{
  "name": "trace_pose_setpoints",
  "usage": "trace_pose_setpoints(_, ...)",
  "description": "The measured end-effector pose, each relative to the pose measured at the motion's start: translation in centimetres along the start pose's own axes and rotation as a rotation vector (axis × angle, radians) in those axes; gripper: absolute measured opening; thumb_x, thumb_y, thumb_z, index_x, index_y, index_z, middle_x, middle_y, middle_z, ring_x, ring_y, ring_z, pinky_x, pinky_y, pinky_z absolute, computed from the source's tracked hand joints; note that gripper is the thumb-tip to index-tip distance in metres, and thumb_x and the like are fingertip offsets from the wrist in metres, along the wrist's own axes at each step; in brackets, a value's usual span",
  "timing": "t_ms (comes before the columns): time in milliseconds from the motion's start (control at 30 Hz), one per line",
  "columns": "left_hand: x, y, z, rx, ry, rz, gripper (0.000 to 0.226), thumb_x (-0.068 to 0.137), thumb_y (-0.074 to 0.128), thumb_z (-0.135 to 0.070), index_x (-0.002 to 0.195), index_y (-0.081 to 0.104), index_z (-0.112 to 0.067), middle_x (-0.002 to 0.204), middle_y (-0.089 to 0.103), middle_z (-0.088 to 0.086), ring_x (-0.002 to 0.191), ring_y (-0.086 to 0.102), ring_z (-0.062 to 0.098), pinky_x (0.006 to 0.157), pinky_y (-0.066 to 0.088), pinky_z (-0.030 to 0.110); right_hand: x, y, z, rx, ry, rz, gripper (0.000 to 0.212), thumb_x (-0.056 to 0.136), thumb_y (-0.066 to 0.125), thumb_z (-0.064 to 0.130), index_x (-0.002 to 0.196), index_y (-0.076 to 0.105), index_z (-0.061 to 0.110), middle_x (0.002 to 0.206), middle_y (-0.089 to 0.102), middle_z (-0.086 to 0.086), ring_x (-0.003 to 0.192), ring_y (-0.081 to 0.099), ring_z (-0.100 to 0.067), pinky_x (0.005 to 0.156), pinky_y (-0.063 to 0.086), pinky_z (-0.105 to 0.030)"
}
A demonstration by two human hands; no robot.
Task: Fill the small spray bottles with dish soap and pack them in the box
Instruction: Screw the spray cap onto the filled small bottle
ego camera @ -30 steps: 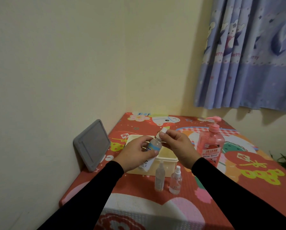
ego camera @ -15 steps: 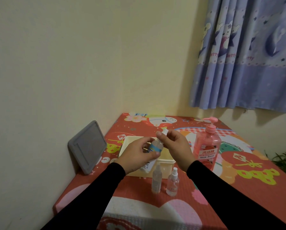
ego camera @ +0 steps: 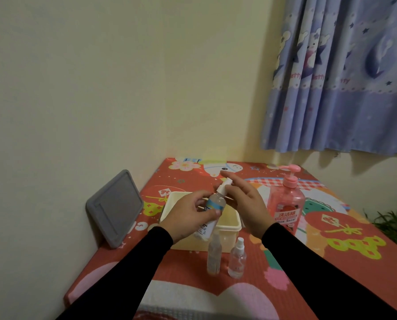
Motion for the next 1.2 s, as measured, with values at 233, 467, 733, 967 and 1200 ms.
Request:
trace_pose_setpoints(233,0.6,0.2,-0.3,-0.003,0.013,0.006,0.028,0.084,0.073,-0.019,0.107,0.064,-0.030,0.109,0.070,-0.003,0.103,0.065,0.009,0.091,0.053,0.027,0.0,-0.7,0.6,-0.032,-0.040,0.004,0.034,0.093,0.058,0.009,0.126,0.059,0.014,0.087,0.063,-0.007,0.098,0.066,-0.018,0.091,0.053,-0.035)
trace_pose_setpoints(467,0.9,0.7,-0.7,-0.013,0.004,0.004,0.036,0.083,0.074,-0.024,0.117,0.062,-0.026,0.108,0.070,0.000,0.097,0.068,0.014,0.088,0.056,0.031,-0.1,-1.3,0.8,-0.030,-0.060,-0.045,0.039,0.083,0.070,0.021,0.120,0.061,0.012,0.087,0.065,-0.007,0.085,0.065,-0.019,0.087,0.052,-0.044)
trace_pose_setpoints(733,1.2,0.5,-0.6,0.001,0.003,-0.017,0.038,0.080,0.077,-0.027,0.115,0.062,-0.024,0.109,0.070,-0.001,0.098,0.068,0.014,0.089,0.056,0.033,-0.1,-1.6,0.6,-0.009,0.001,-0.058,0.035,0.095,0.056,0.022,0.098,0.059,-0.012,0.084,0.056,-0.013,0.078,0.058,-0.020,0.075,0.052,-0.031)
trace_pose_setpoints(967,0.9,0.3,-0.7,0.017,0.013,-0.020,0.040,0.081,0.076,-0.027,0.118,0.061,-0.024,0.107,0.070,-0.001,0.096,0.068,0.013,0.088,0.056,0.034,0.1,-1.7,0.4,-0.124,0.026,-0.055,0.033,0.078,0.076,0.036,0.072,0.056,0.010,0.070,0.053,-0.004,0.073,0.052,-0.020,0.076,0.047,-0.041)
trace_pose_setpoints(1200,0.7,0.3,-0.9,-0.011,0.035,-0.018,0.035,0.081,0.074,-0.027,0.114,0.063,-0.026,0.105,0.072,-0.001,0.098,0.068,0.014,0.087,0.056,0.033,0.1,0.1,0.0,0.176,0.119,-0.009,0.013,0.090,0.061,0.014,0.099,0.067,0.008,0.104,0.072,-0.010,0.094,0.067,-0.019,0.090,0.053,-0.037)
Point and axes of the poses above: each hand's wrist, its own x-axis towards the middle knuckle, its own y-axis out of the palm, z = x × y, the point moved 10 cm from there along x, towards the middle knuckle
